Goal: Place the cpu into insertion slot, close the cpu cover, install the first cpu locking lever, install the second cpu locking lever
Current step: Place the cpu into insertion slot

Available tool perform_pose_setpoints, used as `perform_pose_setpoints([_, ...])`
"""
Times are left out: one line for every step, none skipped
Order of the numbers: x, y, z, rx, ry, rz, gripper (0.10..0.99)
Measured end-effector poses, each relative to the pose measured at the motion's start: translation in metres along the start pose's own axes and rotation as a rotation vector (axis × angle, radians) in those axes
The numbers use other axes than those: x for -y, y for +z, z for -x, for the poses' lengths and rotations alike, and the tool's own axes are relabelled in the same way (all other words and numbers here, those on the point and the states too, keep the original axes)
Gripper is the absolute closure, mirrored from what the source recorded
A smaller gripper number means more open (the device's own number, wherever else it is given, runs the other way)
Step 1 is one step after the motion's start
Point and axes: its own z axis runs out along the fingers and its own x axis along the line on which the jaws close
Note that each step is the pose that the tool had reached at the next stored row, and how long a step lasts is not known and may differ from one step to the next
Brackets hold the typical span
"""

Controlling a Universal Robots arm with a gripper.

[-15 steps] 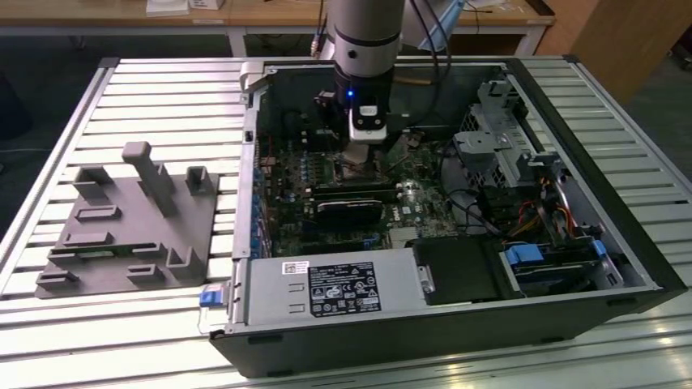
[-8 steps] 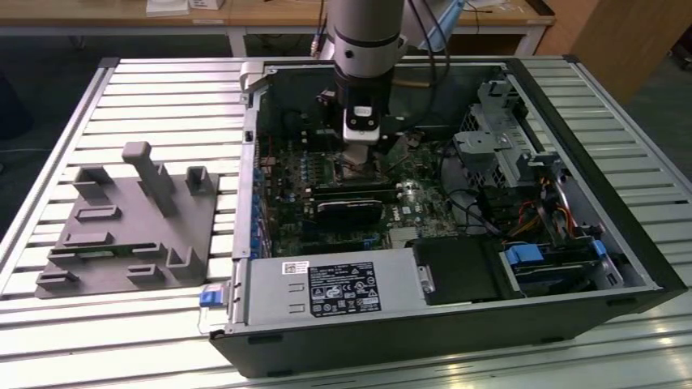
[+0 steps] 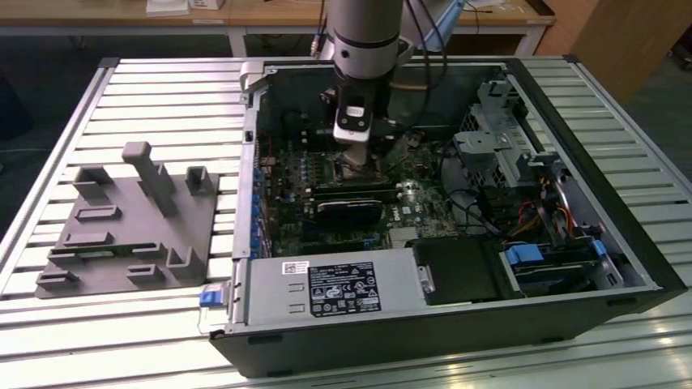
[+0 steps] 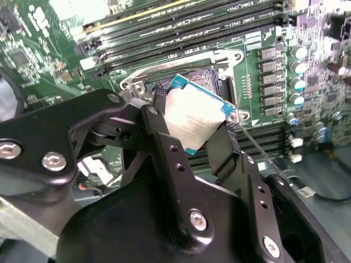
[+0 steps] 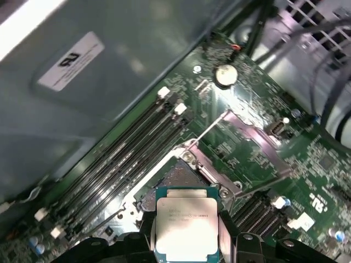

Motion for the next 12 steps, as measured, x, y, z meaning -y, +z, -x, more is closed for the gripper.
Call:
perform_pose_setpoints([0.0000, 0.0002, 0.0000, 0.0017, 0.017, 0.000, 0.545])
perform_pose_setpoints([0.0000, 0.0003, 0.0000, 0.0032, 0.033, 0.000, 0.545])
perform_pose_setpoints([0.0000, 0.0004, 0.0000, 0.0047, 0.050, 0.000, 0.545])
perform_pose_setpoints([0.0001, 0.0005, 0.0000, 0.0061, 0.067, 0.000, 0.545])
perform_pose_setpoints([0.0001, 0.0007, 0.0000, 0.0075, 0.085, 0.000, 0.545])
perform_pose_setpoints([0.0001, 0.0008, 0.0000, 0.0091, 0.104, 0.001, 0.545])
perform_pose_setpoints([0.0001, 0.0010, 0.0000, 0.0106, 0.121, 0.001, 0.545])
perform_pose_setpoints([0.0001, 0.0013, 0.0000, 0.0119, 0.139, 0.001, 0.545])
perform_pose_setpoints([0.0001, 0.0016, 0.0000, 0.0134, 0.158, 0.002, 0.545])
perform_pose_setpoints([0.0001, 0.0019, 0.0000, 0.0149, 0.176, 0.002, 0.545])
perform_pose_setpoints([0.0002, 0.0022, 0.0001, 0.0163, 0.193, 0.002, 0.545])
perform_pose_setpoints([0.0002, 0.0025, 0.0001, 0.0178, 0.212, 0.002, 0.545])
